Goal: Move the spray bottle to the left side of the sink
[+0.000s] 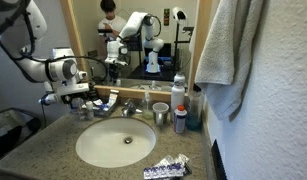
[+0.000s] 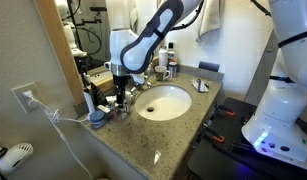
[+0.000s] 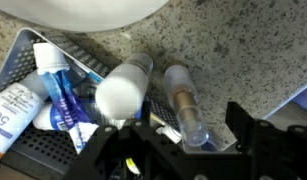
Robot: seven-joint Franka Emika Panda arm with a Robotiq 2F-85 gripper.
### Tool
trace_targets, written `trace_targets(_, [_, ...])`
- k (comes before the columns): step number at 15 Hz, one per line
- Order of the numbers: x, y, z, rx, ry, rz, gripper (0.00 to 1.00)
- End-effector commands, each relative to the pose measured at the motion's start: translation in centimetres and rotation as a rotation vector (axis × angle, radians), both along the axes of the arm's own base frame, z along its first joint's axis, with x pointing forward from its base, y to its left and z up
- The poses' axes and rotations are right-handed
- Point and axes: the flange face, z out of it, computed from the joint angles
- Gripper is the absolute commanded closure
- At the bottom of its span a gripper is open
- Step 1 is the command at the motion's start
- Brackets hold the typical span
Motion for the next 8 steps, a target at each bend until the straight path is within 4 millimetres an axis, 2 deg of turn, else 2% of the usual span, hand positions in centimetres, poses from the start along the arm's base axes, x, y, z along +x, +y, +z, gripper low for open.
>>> trace_targets(1, [0.46, 0.13, 0.30, -0.006, -0.004, 0.005, 0.00])
trace_targets(8, [0.75, 0.21, 0.58, -0.003, -0.006, 0.004, 0.00])
